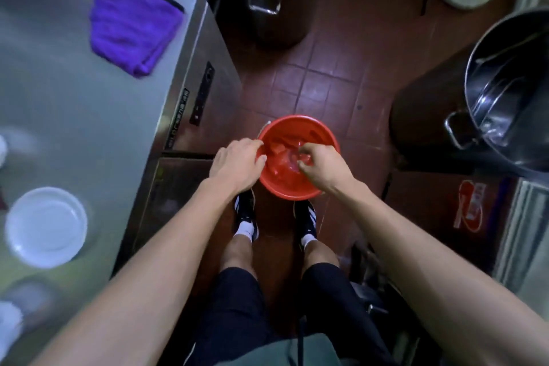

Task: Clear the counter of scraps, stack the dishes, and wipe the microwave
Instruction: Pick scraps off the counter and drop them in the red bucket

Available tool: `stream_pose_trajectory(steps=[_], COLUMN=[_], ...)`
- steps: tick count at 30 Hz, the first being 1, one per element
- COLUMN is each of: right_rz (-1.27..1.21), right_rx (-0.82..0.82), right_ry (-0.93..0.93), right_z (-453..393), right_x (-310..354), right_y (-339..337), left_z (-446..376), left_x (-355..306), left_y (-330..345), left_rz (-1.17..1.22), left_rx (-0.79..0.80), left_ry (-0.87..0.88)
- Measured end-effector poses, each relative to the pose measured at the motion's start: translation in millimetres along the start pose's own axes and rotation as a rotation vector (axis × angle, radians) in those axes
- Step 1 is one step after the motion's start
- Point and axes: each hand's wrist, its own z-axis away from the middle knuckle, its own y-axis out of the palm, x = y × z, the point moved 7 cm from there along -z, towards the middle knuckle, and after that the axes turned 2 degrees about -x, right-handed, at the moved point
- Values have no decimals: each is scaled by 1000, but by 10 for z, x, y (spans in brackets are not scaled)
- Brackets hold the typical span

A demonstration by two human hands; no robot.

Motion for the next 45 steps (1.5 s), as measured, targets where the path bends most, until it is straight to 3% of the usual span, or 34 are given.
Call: stream_pose_trajectory(steps=[11, 18, 25, 33, 45], right_rz=[241, 309, 348, 446, 546], right_rx=[-52, 20, 130, 282, 416], right_ry=[-461, -747, -953, -1192, -1393], right_z=[588, 1072, 1793, 2991, 4848], right_x=[1049, 2117, 3165, 4107, 4911], right_y=[-915, -744, 20, 1327, 3040], left_z=[1172, 2174, 3428, 5208, 7391], left_x=[-139, 420, 1227, 2087, 2839], left_y=[-787, -924, -671, 92, 1330], left_rz=[65, 183, 281, 404, 548], left_rx=[-252, -414, -561, -682, -843], left_ry=[-203, -402, -632, -890, -1163])
